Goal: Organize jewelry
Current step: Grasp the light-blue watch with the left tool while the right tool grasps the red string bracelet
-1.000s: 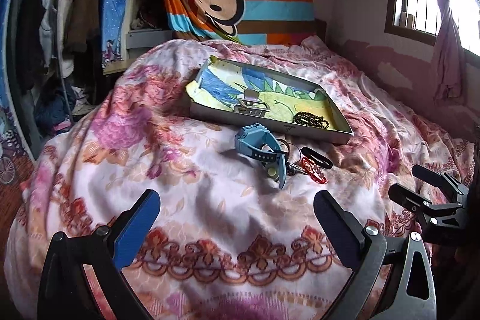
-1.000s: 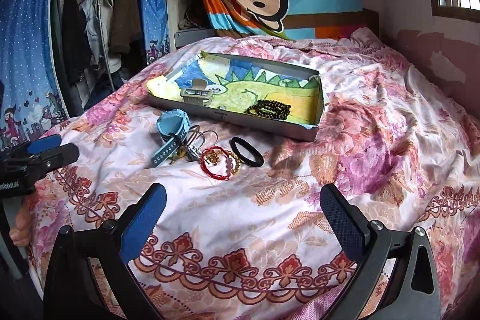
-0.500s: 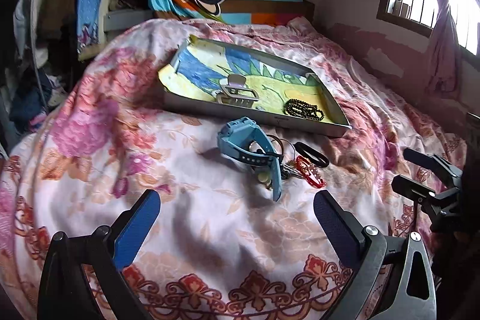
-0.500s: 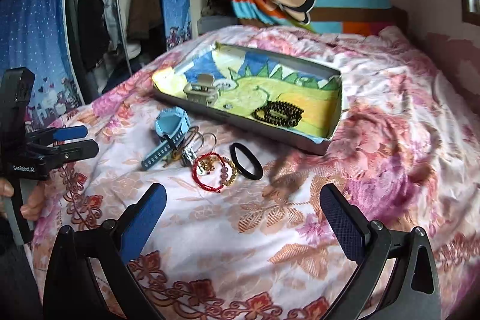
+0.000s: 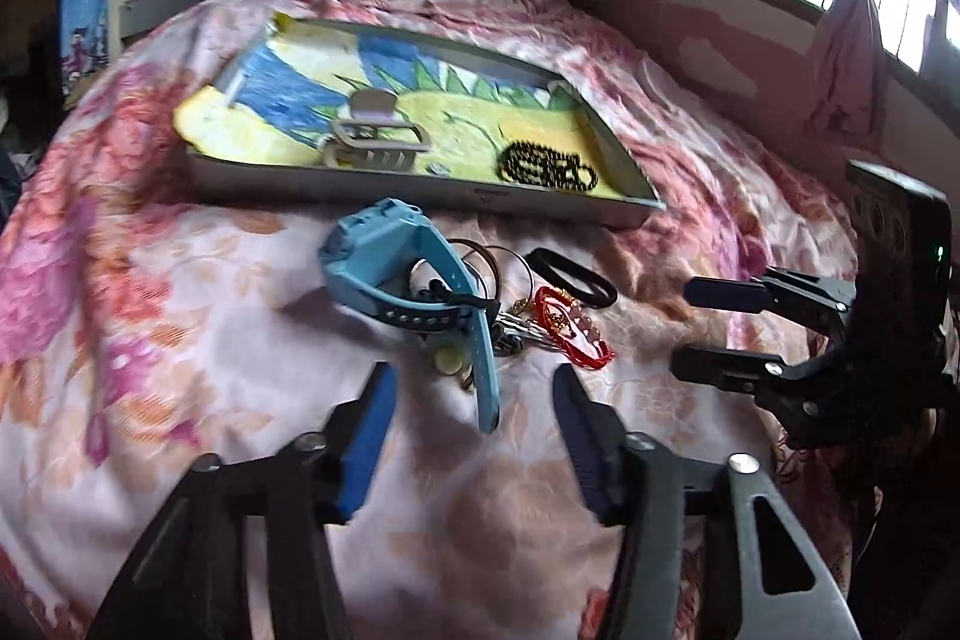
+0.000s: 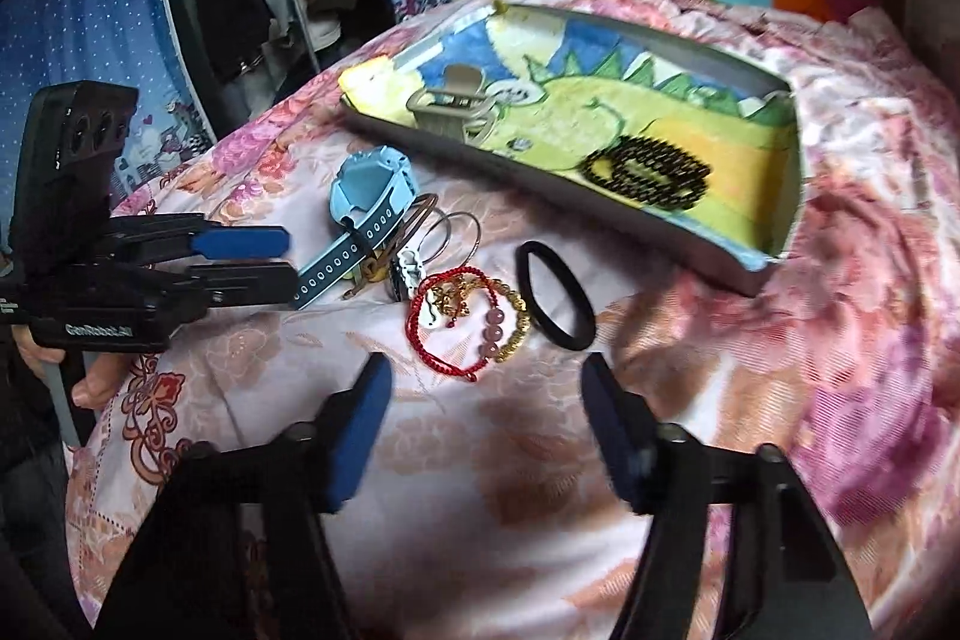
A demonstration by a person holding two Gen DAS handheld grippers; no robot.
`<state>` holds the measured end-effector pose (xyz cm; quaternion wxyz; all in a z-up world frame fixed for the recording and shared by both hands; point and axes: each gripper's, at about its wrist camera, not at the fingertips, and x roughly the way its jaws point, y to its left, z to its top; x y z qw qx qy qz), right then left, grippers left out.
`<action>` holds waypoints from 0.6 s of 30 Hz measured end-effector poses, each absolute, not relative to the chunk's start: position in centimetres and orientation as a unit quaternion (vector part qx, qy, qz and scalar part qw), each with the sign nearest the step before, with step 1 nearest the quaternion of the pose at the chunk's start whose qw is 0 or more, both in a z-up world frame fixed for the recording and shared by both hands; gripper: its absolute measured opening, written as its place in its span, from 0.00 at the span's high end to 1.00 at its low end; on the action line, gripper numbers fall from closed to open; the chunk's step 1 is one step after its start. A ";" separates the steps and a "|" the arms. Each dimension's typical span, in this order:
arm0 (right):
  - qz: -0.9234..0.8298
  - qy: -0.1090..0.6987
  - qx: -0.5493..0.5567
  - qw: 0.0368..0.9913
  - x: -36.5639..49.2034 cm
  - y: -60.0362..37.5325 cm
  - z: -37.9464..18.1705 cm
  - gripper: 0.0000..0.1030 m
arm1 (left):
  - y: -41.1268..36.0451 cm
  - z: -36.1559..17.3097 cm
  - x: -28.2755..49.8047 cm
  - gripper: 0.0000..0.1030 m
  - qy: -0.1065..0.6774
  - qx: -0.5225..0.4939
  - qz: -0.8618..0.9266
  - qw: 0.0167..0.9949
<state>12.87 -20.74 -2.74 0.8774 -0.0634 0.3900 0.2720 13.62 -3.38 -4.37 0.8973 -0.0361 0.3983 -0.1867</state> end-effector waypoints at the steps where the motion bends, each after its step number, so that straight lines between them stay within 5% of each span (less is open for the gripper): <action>1: 0.279 0.393 -0.064 0.874 13.2 -20.4 -3.0 0.58 | -3.5 -4.6 13.9 0.60 0.402 -0.035 -0.188 0.895; 8: 0.316 0.399 -0.111 0.853 13.5 -17.2 -4.0 0.66 | -3.2 -5.5 14.5 0.81 0.420 -0.044 -0.184 0.887; 18: 0.310 0.411 -0.123 0.849 13.9 -16.1 -5.0 0.96 | -3.4 -5.4 14.2 0.96 0.412 -0.033 -0.178 0.893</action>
